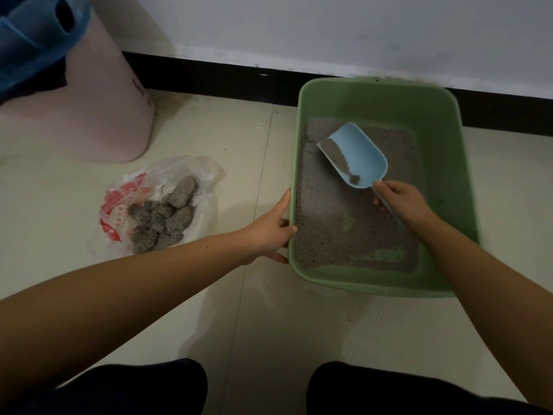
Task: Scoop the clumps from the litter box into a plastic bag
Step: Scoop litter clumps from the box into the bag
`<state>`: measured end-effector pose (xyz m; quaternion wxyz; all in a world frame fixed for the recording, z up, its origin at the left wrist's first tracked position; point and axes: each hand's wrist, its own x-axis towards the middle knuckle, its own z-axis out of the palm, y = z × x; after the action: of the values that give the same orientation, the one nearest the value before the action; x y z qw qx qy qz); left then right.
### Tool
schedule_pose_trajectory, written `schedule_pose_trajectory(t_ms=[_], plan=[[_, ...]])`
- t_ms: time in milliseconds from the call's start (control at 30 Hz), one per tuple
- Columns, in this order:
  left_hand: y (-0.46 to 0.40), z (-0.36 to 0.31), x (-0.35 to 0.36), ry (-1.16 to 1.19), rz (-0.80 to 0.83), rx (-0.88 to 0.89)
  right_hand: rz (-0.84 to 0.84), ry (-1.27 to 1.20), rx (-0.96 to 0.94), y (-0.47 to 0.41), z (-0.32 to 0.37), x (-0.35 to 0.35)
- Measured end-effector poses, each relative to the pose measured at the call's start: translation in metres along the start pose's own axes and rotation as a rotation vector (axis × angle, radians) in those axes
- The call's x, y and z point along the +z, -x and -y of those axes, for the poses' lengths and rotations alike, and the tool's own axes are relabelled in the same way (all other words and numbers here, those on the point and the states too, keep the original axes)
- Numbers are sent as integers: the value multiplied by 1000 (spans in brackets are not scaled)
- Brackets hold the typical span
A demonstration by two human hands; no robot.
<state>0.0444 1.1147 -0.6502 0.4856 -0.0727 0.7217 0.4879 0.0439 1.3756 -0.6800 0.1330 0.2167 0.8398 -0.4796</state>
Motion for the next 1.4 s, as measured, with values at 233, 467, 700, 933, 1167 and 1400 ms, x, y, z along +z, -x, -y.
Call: schedule_pose_trajectory(t_ms=[233, 467, 700, 933, 1167, 1400], plan=[[1, -1, -1, -2, 16, 18, 83, 156, 9, -40, 25, 1], [0, -2, 0, 2, 14, 3, 48, 194, -75, -63, 32, 11], [-2, 0, 1, 15, 3, 0, -37, -96, -174, -48, 16, 35], [-4, 2, -1, 26, 3, -5, -138, -338, -130, -32, 15, 52], [-6, 2, 0, 29, 8, 14, -101, -234, -127, -19, 20, 41], [6, 2, -2, -63, 4, 76, -18, -23, -180, 18, 55, 13]])
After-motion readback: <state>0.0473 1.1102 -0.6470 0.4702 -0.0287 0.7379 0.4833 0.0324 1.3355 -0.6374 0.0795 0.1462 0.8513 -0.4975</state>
